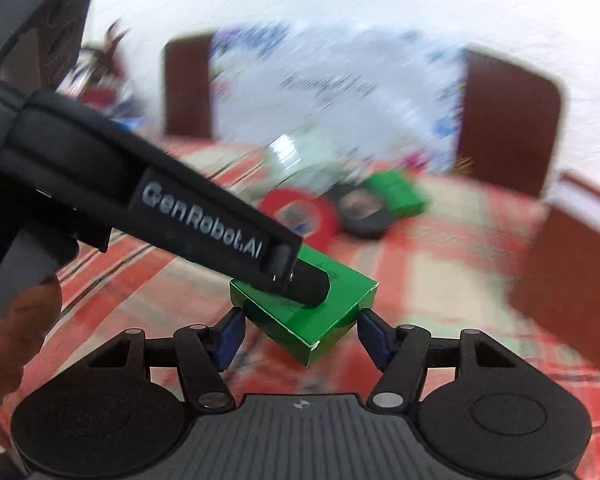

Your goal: Organize objects

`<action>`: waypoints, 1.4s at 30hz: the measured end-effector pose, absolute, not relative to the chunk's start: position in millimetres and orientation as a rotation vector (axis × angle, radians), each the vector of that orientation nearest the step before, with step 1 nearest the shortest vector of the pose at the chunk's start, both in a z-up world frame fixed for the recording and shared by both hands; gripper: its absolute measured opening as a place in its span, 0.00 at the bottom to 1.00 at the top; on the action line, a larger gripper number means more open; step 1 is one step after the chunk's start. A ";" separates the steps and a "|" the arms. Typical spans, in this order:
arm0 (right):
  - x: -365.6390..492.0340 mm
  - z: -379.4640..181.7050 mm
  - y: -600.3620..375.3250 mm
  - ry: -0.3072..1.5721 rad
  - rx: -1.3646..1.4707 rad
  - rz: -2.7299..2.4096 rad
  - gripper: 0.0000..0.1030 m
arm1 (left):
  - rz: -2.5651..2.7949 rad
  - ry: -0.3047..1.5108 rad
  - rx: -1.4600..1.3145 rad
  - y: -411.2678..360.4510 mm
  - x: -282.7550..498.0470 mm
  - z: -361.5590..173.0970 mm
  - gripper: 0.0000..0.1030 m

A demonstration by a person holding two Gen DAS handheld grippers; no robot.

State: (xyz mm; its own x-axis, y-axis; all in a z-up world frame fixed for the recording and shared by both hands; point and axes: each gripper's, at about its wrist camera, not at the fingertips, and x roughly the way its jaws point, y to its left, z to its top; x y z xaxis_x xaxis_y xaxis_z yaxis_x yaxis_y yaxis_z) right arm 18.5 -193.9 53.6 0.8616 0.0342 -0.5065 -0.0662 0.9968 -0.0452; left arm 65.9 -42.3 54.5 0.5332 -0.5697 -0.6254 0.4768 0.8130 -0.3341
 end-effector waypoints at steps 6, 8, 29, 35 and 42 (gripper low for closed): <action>-2.7 97.8 -259.2 0.357 -0.092 -0.165 0.60 | -0.783 0.679 -0.037 -150.0 76.3 108.4 0.42; -9.2 110.5 -290.0 0.318 -0.076 -0.228 0.60 | -0.833 0.638 0.003 -189.4 78.3 121.2 0.42; -59.1 87.6 -391.4 0.125 0.044 -0.451 0.84 | -0.876 0.553 0.006 -214.7 56.7 104.0 0.60; -24.2 76.7 -318.7 0.312 0.084 -0.128 0.74 | -0.609 0.613 -0.044 -98.9 55.4 77.6 0.59; 51.8 48.9 -224.8 0.524 0.036 0.095 0.69 | -0.252 0.761 -0.139 27.0 81.5 31.9 0.58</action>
